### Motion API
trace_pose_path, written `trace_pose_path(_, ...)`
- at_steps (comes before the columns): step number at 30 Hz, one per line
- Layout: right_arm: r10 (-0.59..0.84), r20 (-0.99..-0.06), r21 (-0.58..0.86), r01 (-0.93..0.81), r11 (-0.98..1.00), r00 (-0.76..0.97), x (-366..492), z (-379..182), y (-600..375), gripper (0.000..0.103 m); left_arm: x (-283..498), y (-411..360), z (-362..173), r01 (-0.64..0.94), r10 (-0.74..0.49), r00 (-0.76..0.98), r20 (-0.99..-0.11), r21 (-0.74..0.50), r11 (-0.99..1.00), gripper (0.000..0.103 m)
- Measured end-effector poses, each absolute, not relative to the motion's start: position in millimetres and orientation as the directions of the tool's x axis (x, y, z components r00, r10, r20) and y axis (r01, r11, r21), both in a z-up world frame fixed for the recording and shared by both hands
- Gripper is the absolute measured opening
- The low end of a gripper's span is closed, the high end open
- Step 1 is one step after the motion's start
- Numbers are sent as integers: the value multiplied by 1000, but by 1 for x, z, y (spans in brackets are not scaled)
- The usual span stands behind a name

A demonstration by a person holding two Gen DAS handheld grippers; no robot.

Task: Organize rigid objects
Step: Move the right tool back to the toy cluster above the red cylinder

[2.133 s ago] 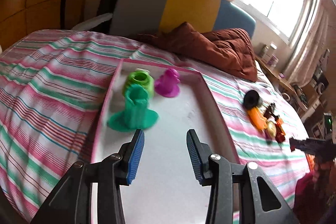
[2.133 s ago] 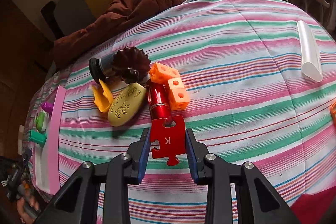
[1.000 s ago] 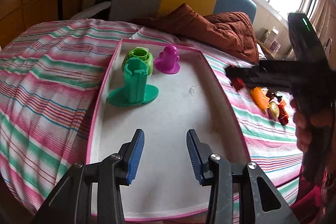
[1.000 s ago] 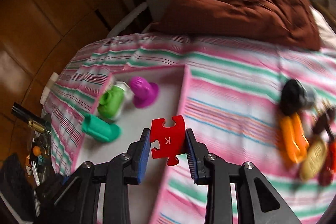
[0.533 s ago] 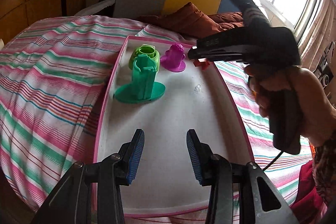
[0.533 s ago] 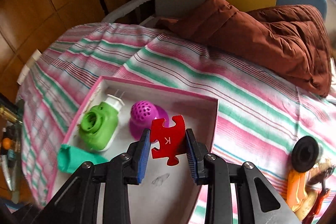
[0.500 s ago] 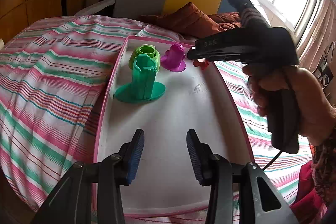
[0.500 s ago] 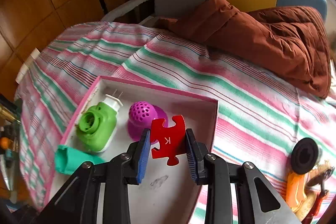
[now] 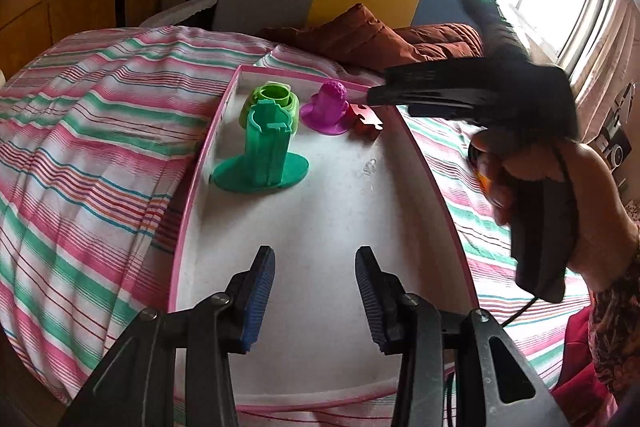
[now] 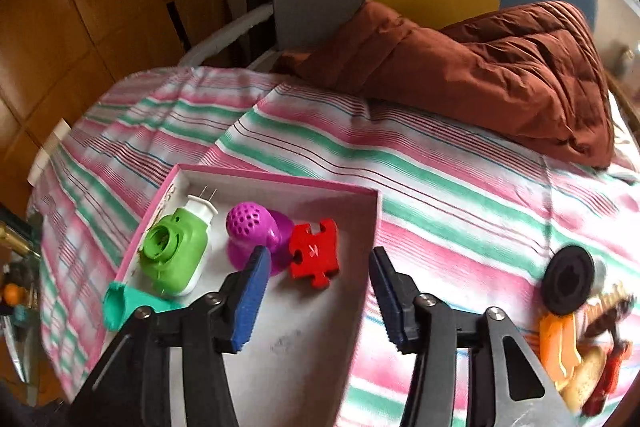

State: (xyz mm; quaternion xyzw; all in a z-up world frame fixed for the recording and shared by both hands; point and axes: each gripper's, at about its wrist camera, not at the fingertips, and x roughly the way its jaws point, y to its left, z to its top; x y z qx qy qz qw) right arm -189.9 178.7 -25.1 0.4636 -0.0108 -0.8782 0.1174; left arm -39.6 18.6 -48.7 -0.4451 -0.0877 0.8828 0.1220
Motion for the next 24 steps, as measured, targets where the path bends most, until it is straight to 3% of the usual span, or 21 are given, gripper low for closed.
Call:
trace_pose_path(14, -208, -829, 201, 71, -977, -518, -126, -26, 249, 59, -22, 33, -38, -198, 378, -584, -718, -326, -924, 42)
trace_pose_path(24, -152, -846, 152, 43, -987, -512, -81, -34, 298, 60, -1, 62, -31, -306, 434, -574, -694, -310, -900, 42)
